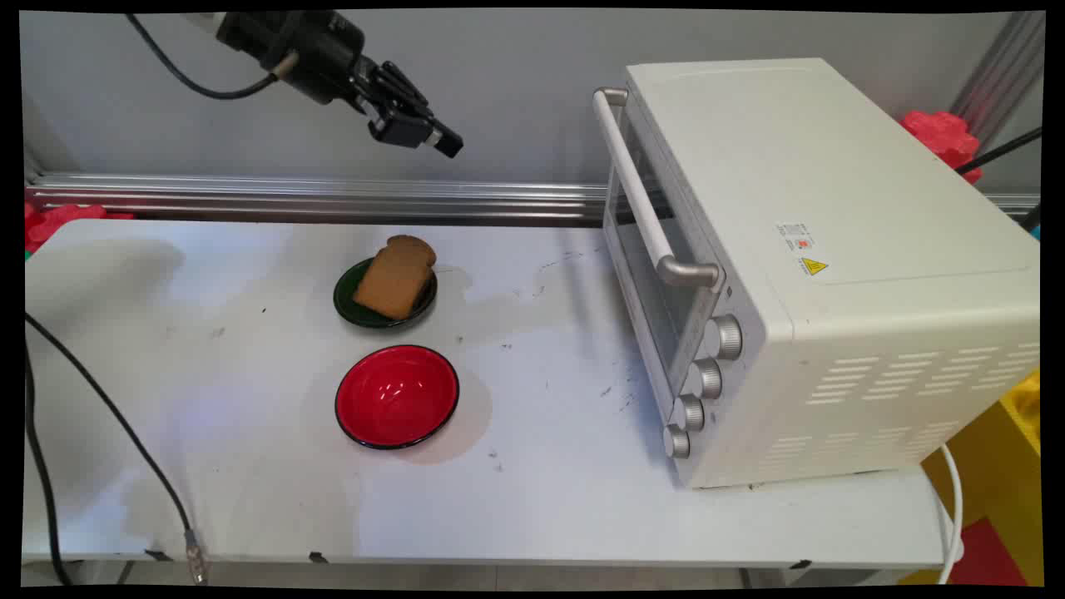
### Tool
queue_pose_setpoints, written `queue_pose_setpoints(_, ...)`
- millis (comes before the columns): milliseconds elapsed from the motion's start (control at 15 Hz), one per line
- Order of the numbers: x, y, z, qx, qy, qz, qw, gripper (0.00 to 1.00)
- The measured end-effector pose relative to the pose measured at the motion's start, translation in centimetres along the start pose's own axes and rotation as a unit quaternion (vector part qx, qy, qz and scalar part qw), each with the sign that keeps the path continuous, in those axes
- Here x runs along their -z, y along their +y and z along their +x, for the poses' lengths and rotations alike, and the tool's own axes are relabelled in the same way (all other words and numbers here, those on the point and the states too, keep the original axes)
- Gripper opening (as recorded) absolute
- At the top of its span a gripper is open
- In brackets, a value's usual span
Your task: Open the oven
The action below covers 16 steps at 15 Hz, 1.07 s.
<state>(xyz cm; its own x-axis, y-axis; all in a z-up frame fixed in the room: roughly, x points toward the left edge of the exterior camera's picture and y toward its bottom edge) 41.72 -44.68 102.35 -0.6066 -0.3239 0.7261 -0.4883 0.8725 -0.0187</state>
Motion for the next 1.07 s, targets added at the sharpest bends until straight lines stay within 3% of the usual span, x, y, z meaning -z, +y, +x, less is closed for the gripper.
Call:
queue_pose_setpoints(200,-0.8,-0.1,1.1,-0.003,0.007,-0.003,1.0,0.0)
queue_pose_setpoints(533,-4.0,-0.2,5.2,-0.006,0.025,-0.012,0.9996,0.0)
queue_pose_setpoints(1067,-10.1,-0.2,11.7,-0.01,0.014,-0.021,0.9996,0.0)
